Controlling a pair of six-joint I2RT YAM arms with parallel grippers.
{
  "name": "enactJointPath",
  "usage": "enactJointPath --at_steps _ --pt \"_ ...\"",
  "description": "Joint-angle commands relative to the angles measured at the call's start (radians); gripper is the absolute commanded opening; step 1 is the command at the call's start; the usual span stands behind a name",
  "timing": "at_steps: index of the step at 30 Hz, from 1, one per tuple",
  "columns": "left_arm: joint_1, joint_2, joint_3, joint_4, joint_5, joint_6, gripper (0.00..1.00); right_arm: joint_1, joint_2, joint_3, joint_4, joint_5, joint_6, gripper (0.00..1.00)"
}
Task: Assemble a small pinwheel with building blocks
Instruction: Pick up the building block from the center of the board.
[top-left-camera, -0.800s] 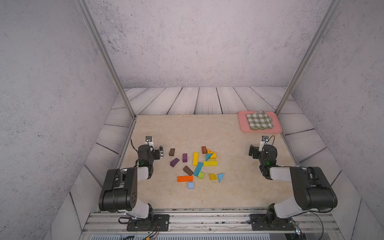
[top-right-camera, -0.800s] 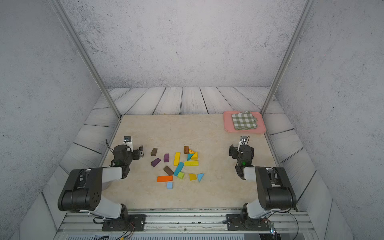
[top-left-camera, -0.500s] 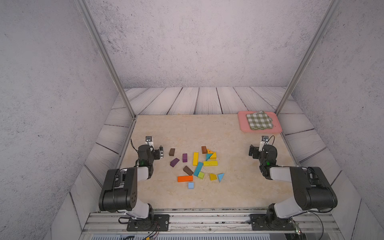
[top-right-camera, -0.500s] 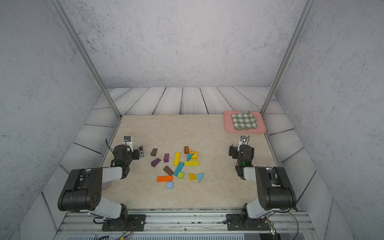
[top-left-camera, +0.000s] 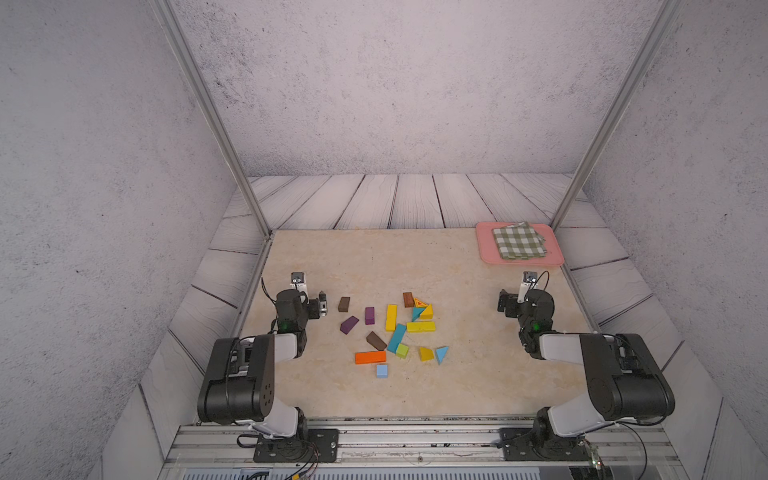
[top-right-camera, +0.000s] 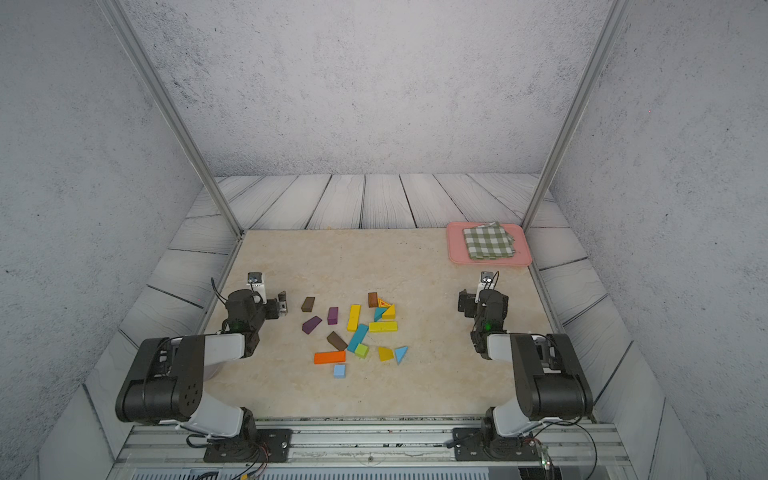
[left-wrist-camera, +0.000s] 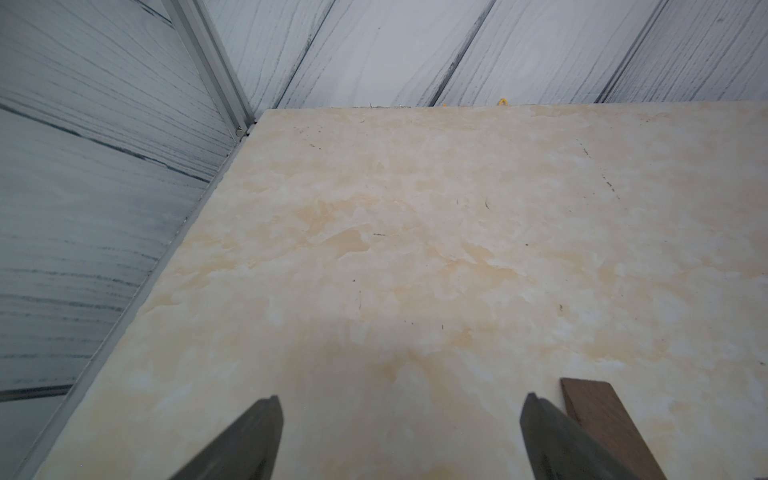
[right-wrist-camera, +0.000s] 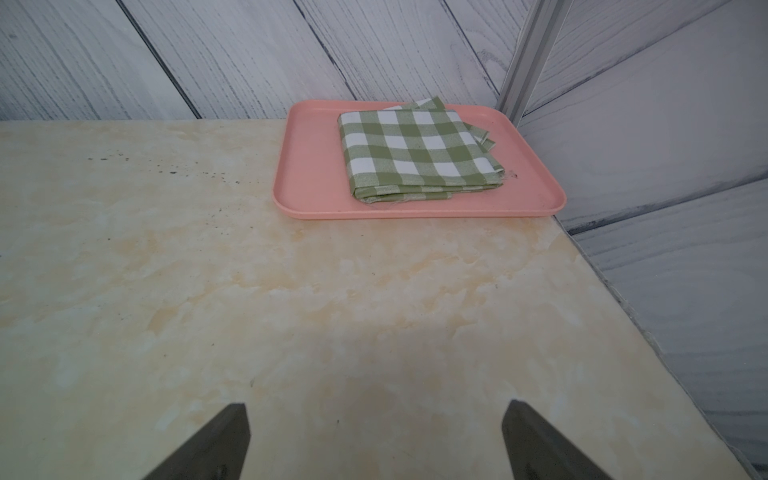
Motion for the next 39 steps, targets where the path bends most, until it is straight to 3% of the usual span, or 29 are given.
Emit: enactJointPath --at_steps 1,9,10,12,13,15,17,19,20,21,23,25,27,29,31,36,39 --pt "-0.005 0.009 0.018 0.025 -0.004 -0.011 0.96 0.004 0.023 0.017 0.005 -0.01 -0.001 0.99" --pt "-0.005 0.006 0.016 0.044 -0.02 -0.014 0.96 0.005 0.016 0.017 0.01 -0.005 -0.008 0.99" --pt "-0.008 -0.014 0.022 0.04 -0.031 -0.015 0.96 0.008 -0.003 0.037 -0.05 -0.023 -0.017 0.99" --pt "-0.027 -0.122 0.077 -0.16 -0.095 -0.015 0.96 0.011 -0.085 0.102 -0.236 -0.049 -0.027 0.99" --pt "-0.041 -0.185 0.126 -0.301 -0.157 -0.059 0.96 0.011 -0.135 0.157 -0.36 -0.096 -0.032 0.99" --pt "-0.043 -0.284 0.188 -0.465 -0.151 -0.18 0.96 0.012 -0.207 0.237 -0.483 -0.205 0.041 0.99" --pt "-0.043 -0.361 0.222 -0.593 -0.119 -0.426 0.96 0.012 -0.236 0.266 -0.502 -0.319 0.208 0.99" --pt "-0.035 -0.399 0.229 -0.737 -0.174 -0.685 0.96 0.006 -0.219 0.306 -0.634 -0.291 0.462 0.99" --pt "-0.013 -0.412 0.239 -0.841 -0.172 -0.789 0.96 0.0 -0.193 0.326 -0.656 -0.405 0.448 0.99" --pt "0.012 -0.416 0.243 -0.898 -0.138 -0.838 0.96 0.001 -0.171 0.342 -0.663 -0.512 0.413 0.99" --pt "0.04 -0.405 0.252 -0.906 0.067 -0.751 0.96 0.031 -0.15 0.35 -0.689 -0.628 0.437 0.99" --pt "0.031 -0.397 0.322 -1.07 0.105 -0.684 0.96 0.145 -0.178 0.361 -0.759 -0.611 0.377 0.99" --pt "0.014 -0.4 0.366 -1.172 0.091 -0.645 0.96 0.332 -0.207 0.403 -0.899 -0.466 0.24 0.99" --pt "0.004 -0.408 0.398 -1.244 0.075 -0.633 0.96 0.51 -0.222 0.414 -0.962 -0.421 0.175 0.99" --pt "-0.009 -0.411 0.417 -1.275 0.089 -0.625 0.96 0.627 -0.223 0.414 -0.99 -0.401 0.178 0.99" --pt "-0.07 -0.37 0.483 -1.384 0.015 -0.599 0.96 0.924 -0.151 0.481 -1.118 -0.19 0.22 0.83" --pt "-0.1 -0.322 0.515 -1.429 -0.011 -0.59 0.96 1.027 -0.077 0.526 -1.181 -0.156 0.286 0.82"
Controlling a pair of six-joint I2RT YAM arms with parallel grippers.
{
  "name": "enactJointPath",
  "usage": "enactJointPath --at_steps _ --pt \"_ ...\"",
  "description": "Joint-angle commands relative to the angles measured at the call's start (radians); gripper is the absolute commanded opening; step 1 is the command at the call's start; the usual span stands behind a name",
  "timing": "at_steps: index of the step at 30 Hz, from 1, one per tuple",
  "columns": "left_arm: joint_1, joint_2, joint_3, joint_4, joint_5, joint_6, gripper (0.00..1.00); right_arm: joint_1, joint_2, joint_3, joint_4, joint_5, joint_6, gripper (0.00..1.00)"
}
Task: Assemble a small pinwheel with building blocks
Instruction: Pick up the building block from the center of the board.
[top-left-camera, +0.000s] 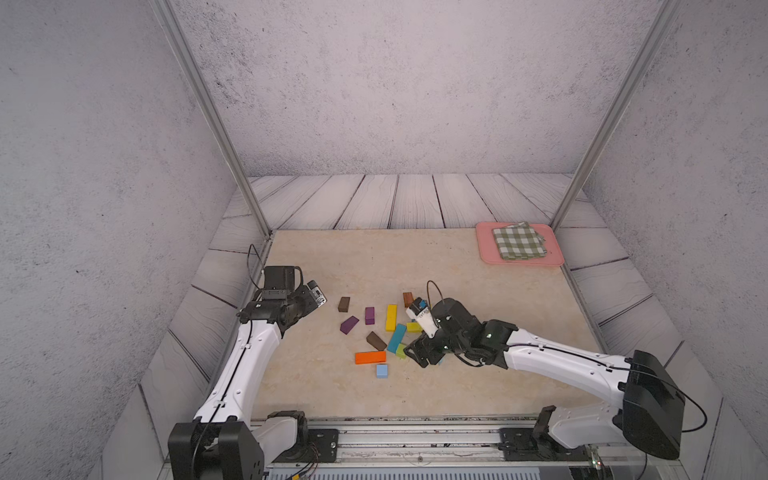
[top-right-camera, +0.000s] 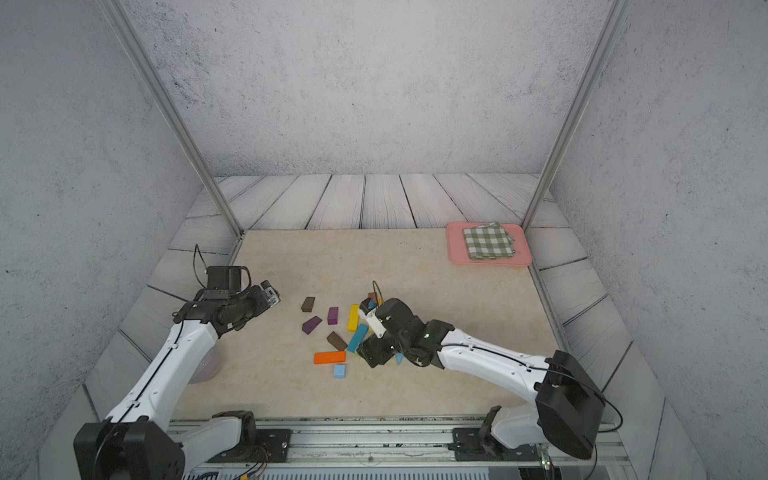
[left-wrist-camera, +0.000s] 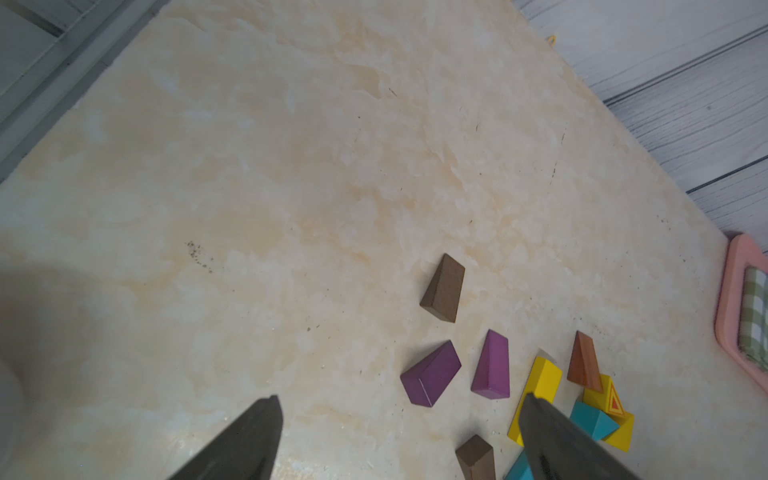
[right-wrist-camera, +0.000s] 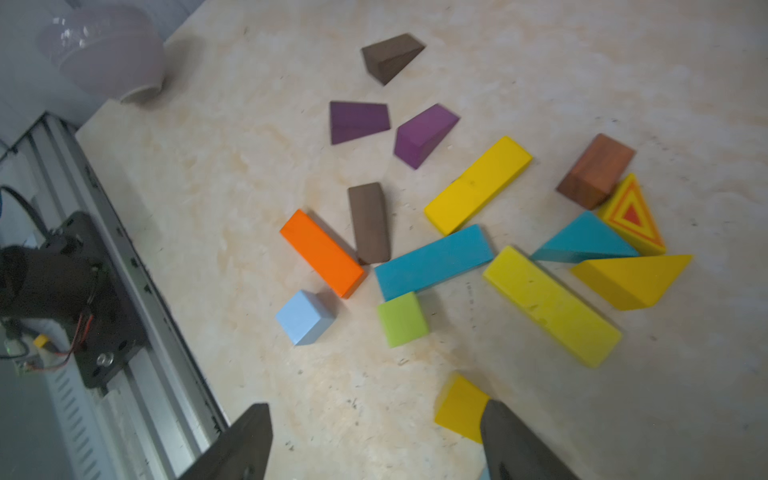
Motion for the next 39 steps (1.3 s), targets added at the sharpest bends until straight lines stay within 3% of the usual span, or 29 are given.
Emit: enactJointPath --at_steps 1,6,10,15,23,32,39 --pt "-0.032 0.05 0.036 -0.114 -0.044 0.026 0.96 0.082 0.082 0.047 -0.133 0.116 0.076 0.81" --pt "-0.058 0.067 0.036 -0.088 0.014 0.036 0.96 0.183 0.18 0.103 -0.145 0.155 0.135 0.74" --pt "-0.058 0.062 0.032 -0.076 0.04 0.043 0.96 0.235 0.292 0.167 -0.138 0.172 0.109 0.74" --pt "-0.058 0.053 0.032 -0.087 0.053 0.049 0.96 0.236 0.359 0.211 -0.137 0.185 0.091 0.74" --pt "-0.058 0.042 0.042 -0.101 0.065 0.072 0.96 0.236 0.455 0.248 -0.101 0.087 0.042 0.75" --pt "-0.058 0.031 0.026 -0.057 0.074 0.079 0.96 0.233 0.475 0.239 -0.068 0.045 -0.093 0.67" --pt "-0.058 0.029 0.0 -0.011 0.079 0.055 0.96 0.188 0.469 0.238 -0.082 0.083 -0.121 0.72"
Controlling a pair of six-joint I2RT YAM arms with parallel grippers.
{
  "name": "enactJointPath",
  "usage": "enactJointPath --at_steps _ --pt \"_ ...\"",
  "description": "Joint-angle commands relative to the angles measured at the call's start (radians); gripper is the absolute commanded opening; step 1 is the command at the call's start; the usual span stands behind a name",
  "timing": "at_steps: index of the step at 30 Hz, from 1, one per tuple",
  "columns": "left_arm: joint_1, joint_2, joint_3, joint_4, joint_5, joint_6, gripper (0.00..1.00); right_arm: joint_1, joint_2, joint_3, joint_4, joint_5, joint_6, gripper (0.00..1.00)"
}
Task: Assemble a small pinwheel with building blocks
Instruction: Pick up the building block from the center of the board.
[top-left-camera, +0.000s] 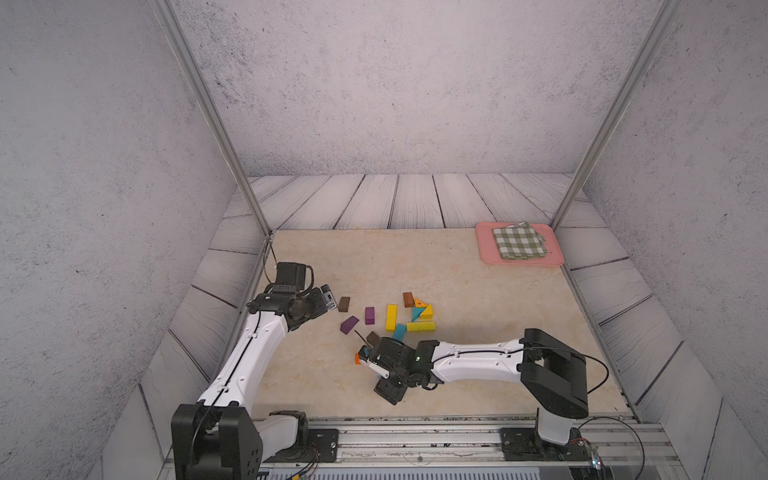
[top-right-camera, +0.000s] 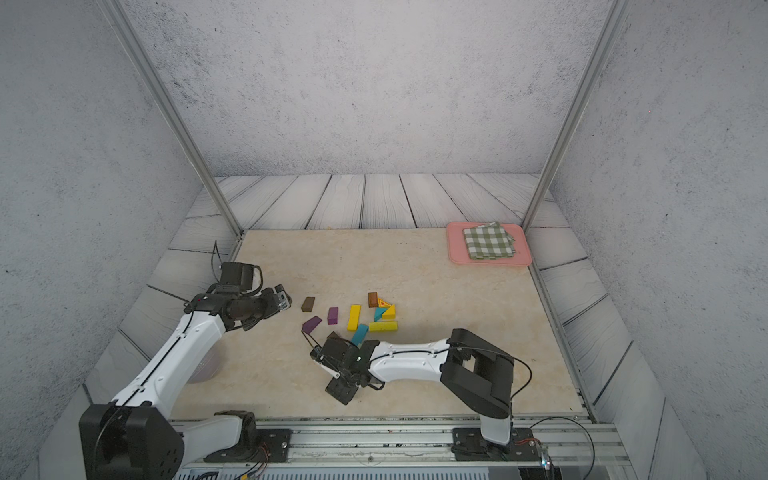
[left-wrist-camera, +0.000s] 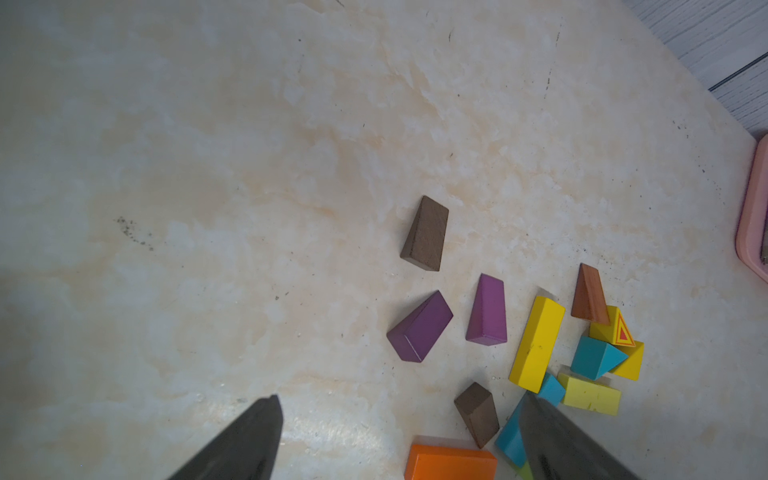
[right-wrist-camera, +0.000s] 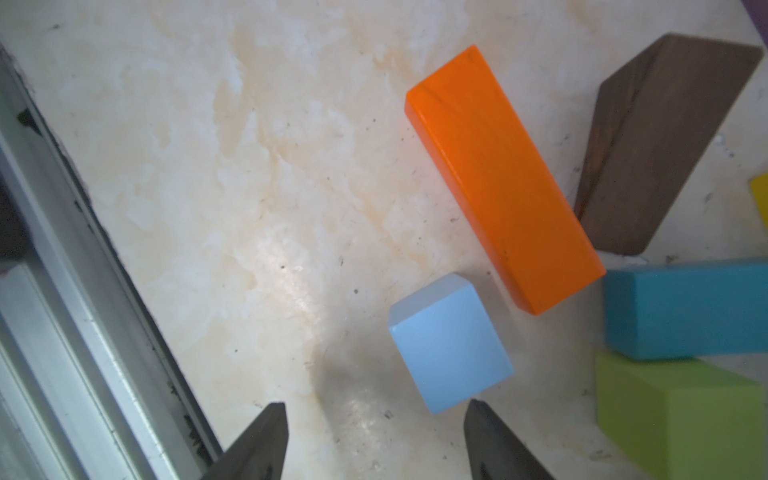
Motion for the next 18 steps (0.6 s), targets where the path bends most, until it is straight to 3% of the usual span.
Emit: enactJointPath --at_steps 1,12,18 --pt "-0.007 -0.013 -0.02 0.032 0.006 -0.014 0.96 -0.051 0.025 0.012 -0.004 -0.017 -0.019 0.72" --pt "-0.005 0.036 -0.029 0.049 -0.001 -0.008 0.96 -0.065 0.101 0.064 0.04 -0.078 -0.16 0.66" --pt "-0.004 0.046 -0.029 0.057 -0.008 -0.003 0.96 -0.065 0.119 0.08 0.052 -0.163 -0.239 0.55"
